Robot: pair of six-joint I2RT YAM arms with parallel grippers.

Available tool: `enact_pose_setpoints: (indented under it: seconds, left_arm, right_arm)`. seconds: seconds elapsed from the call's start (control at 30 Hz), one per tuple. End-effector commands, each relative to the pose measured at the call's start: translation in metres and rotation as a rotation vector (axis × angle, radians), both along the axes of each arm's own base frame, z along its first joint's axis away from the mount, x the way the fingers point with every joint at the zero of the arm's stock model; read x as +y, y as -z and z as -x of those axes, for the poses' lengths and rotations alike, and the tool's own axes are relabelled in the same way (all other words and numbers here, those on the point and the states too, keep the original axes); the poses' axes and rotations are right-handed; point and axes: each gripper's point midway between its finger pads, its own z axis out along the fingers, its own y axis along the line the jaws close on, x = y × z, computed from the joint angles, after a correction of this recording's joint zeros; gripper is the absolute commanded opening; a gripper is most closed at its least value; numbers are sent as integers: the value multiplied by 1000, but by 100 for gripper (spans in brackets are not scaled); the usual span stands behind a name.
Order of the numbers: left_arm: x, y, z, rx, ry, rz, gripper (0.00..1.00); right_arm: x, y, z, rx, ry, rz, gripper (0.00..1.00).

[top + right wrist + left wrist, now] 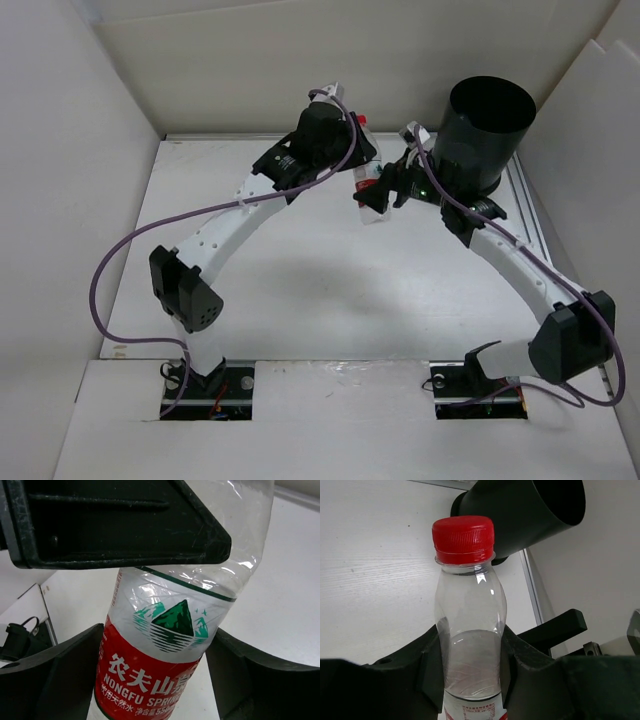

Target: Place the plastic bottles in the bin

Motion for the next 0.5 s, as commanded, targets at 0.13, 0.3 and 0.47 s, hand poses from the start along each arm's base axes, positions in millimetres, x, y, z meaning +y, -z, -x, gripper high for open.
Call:
enact_pose_setpoints:
  seconds: [0.13, 0.3, 0.47]
  left_arm:
    - [4, -65, 26, -145, 51, 181, 0]
    - [16, -79, 34, -188, 27, 226, 65]
    - [53, -86, 41, -183, -104, 179, 100]
  right_arm:
    - [33, 9, -6, 4, -83, -41, 50]
    - [36, -4, -16, -6, -61, -58, 0]
    - [3, -34, -65, -36, 70, -63, 0]
